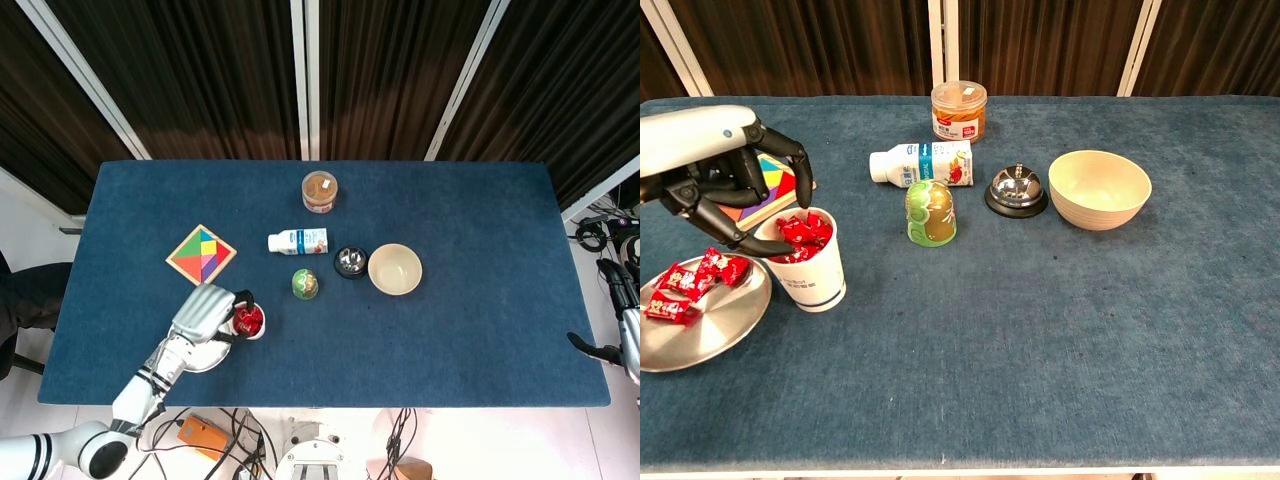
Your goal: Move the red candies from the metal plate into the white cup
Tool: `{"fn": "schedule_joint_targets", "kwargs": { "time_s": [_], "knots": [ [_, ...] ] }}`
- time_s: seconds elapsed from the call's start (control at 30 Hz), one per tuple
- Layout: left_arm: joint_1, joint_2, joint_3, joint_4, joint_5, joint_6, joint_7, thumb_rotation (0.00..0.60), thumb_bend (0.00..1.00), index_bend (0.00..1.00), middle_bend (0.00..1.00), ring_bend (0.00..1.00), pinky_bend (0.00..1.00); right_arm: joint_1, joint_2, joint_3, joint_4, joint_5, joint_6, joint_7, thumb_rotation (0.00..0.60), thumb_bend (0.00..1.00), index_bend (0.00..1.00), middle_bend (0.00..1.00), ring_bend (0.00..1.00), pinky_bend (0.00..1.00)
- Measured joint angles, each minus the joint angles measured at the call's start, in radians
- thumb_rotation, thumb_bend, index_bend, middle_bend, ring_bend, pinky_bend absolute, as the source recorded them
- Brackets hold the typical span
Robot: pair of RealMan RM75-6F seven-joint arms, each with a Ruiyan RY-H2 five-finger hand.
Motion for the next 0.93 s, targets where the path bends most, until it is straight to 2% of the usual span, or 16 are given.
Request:
{"fn": "schedule_joint_targets", "kwargs": {
  "time_s": [0.17, 0.3, 0.4, 0.5, 0.6, 0.67, 0.73, 0.93],
  "knots": [
    [0.022, 0.023, 0.001, -0.022, 0.031, 0.063, -0.007, 0.6, 0.04, 0.3, 0.97, 0.94, 0.89, -0.001, 0.004, 0.002, -0.003, 0.001, 0.003, -0.001, 0.6, 0.22, 0.0, 0.14, 0.0, 0.14],
    [0.068, 0.082, -0.001, -0.035, 0.046, 0.148, -0.043, 0.6, 0.04, 0.31, 0.87, 0.84, 0.85, -0.004, 0.012, 0.002, -0.001, 0.007, 0.002, 0.005, 0.6, 0.22, 0.0, 0.14, 0.0, 0.14],
    [0.111, 0.146, 0.0, -0.027, 0.025, 0.186, -0.062, 0.6, 0.04, 0.32, 0.64, 0.61, 0.66, -0.005, 0.015, 0.002, 0.007, 0.012, -0.001, 0.014, 0.6, 0.22, 0.0, 0.14, 0.0, 0.14],
    [0.163, 0.197, 0.009, 0.011, -0.022, 0.214, -0.082, 0.6, 0.04, 0.29, 0.37, 0.34, 0.31, -0.007, 0.017, 0.001, 0.021, 0.02, -0.007, 0.025, 0.6, 0.22, 0.0, 0.13, 0.0, 0.13],
    [0.219, 0.215, 0.02, 0.074, -0.043, 0.262, -0.113, 0.6, 0.04, 0.26, 0.22, 0.16, 0.1, -0.011, 0.013, -0.003, 0.027, 0.019, -0.008, 0.025, 0.6, 0.22, 0.0, 0.13, 0.0, 0.12],
    [0.26, 0.219, 0.03, 0.122, -0.042, 0.307, -0.15, 0.6, 0.04, 0.23, 0.16, 0.09, 0.05, -0.013, 0.005, -0.006, 0.028, 0.018, -0.006, 0.021, 0.6, 0.22, 0.0, 0.13, 0.0, 0.12],
    [0.3, 0.221, 0.042, 0.16, -0.033, 0.348, -0.196, 0.6, 0.04, 0.22, 0.14, 0.06, 0.01, -0.015, -0.003, -0.01, 0.025, 0.012, -0.004, 0.012, 0.6, 0.22, 0.0, 0.13, 0.0, 0.11],
    [0.399, 0.228, 0.093, 0.203, 0.063, 0.462, -0.294, 0.6, 0.04, 0.22, 0.14, 0.05, 0.0, -0.026, -0.022, -0.018, 0.009, -0.005, 0.019, -0.024, 0.6, 0.22, 0.0, 0.13, 0.0, 0.11]
  ]
}}
